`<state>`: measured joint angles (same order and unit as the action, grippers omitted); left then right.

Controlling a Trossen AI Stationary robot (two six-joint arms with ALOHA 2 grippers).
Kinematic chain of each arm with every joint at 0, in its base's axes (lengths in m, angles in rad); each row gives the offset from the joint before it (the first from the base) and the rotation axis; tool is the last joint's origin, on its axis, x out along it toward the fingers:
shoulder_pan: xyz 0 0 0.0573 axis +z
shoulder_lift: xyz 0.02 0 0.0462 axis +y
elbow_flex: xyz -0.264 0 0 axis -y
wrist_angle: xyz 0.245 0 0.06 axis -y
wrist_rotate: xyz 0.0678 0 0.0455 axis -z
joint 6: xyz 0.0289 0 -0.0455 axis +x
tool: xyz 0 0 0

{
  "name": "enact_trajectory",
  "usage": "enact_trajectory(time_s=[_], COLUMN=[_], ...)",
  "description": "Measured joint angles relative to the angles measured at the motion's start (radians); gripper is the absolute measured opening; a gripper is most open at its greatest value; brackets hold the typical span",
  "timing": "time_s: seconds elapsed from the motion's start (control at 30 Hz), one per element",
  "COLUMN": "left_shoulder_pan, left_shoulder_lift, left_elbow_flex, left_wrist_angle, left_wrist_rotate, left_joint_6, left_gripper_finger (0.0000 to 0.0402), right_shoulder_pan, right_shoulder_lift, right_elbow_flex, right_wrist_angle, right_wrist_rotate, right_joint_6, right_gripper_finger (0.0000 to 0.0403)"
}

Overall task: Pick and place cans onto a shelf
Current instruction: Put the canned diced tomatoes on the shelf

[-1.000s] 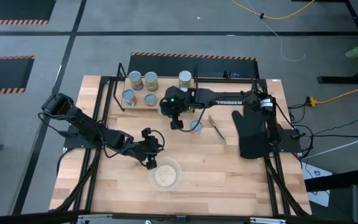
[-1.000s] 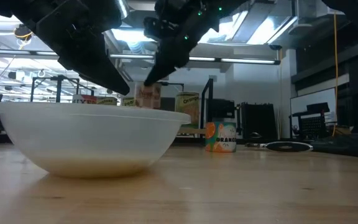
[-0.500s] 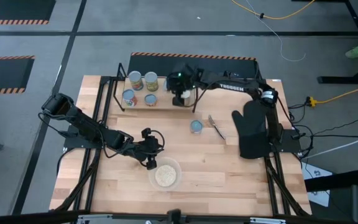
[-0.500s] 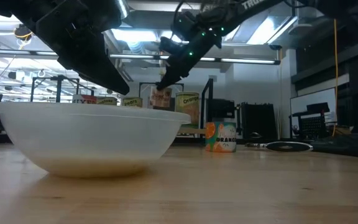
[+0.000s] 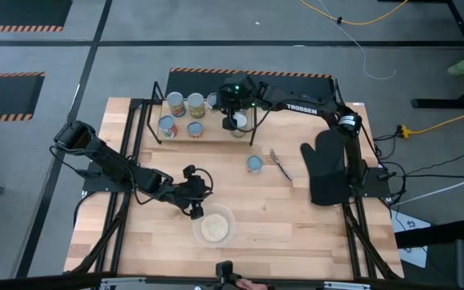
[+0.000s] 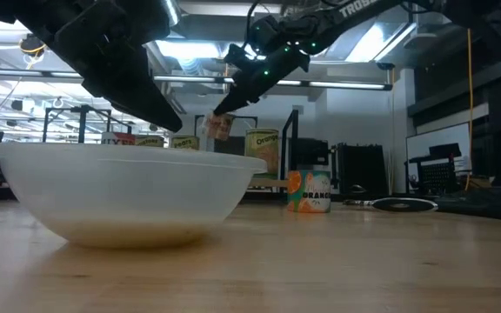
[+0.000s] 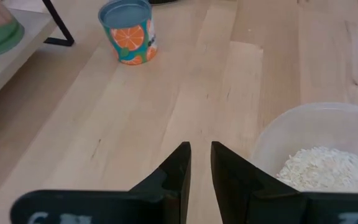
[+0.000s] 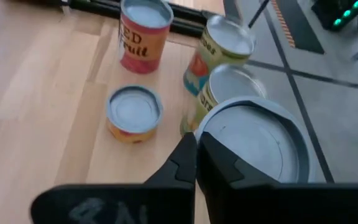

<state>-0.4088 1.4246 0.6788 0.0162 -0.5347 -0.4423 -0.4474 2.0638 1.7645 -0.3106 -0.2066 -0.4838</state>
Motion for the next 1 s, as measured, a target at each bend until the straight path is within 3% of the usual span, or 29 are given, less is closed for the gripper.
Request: enact_trajectory(time_s=[0.4, 1.0], left_shoulder_pan=[0.0, 0.0], left_shoulder_lift=[0.0, 0.0], left_elbow_flex=[0.0, 0.0], left_wrist_angle=[0.001, 0.0], left_wrist_rotate=[-0.006, -0.006], left_joint_6=[-0.001, 0.0], left_gripper_finger=[0.0055, 0.0055], right_shoulder_pan=[-0.003, 0.024], right_shoulder_lift=[0.081, 0.097], right_elbow_flex=[0.0, -0.03], right_wrist_angle=[-0.022, -0.034], right_wrist_rotate=[-0.007, -0.058], right_joint_6=[0.031, 0.035], right_gripper_finger=[0.0014, 0.0016])
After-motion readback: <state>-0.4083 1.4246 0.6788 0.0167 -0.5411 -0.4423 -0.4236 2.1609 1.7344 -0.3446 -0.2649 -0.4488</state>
